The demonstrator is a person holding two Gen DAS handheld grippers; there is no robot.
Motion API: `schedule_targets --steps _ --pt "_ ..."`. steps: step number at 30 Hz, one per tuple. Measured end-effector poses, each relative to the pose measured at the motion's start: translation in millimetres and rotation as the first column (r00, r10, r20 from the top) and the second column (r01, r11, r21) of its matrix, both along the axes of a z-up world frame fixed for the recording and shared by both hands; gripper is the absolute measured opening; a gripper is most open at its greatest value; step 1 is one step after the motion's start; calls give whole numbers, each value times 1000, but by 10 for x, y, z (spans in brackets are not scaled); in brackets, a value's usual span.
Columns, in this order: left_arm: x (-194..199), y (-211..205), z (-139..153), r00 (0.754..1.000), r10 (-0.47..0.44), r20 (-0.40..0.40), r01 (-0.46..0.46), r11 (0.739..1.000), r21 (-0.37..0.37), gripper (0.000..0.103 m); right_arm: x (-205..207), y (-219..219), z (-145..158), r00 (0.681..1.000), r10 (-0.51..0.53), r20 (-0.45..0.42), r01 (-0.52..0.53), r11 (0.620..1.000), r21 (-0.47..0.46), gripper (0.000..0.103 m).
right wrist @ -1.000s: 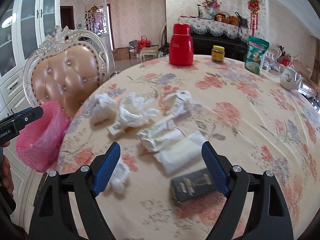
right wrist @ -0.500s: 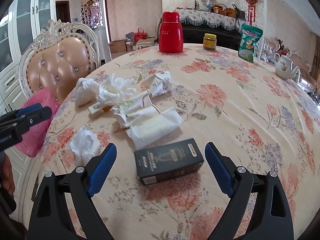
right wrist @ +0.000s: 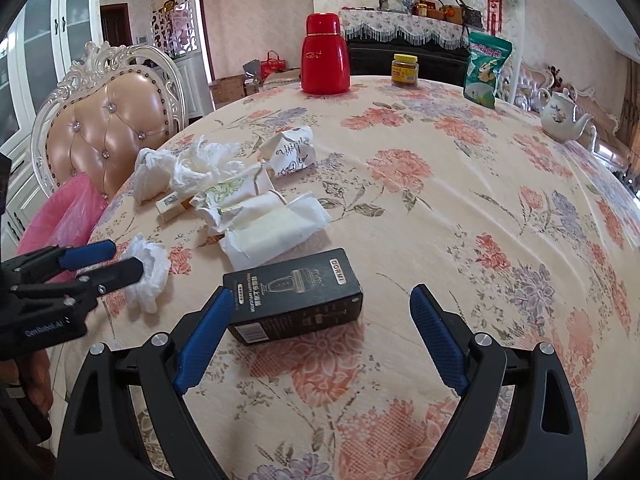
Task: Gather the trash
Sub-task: 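Move both tools back over the table toward the tissues and box, then grasp a crumpled white tissue with the left tool while the right tool grasps the black box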
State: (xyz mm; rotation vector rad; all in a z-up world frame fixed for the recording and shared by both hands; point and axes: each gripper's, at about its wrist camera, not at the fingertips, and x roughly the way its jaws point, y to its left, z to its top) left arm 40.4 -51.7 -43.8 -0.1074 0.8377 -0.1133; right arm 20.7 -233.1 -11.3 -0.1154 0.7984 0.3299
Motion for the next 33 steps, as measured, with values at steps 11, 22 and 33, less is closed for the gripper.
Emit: schedule_targets --steps 11,22,33 --pt "122 20 -178 997 16 -79 -15 1000 13 34 24 73 -50 999 49 -17 -50 999 -6 85" --pt "95 39 -77 999 8 -48 -7 1000 8 27 95 202 -182 995 86 -49 -88 995 -46 85" --pt "41 71 75 1000 10 -5 -10 1000 8 25 121 248 -252 994 84 -69 -88 994 -58 81"
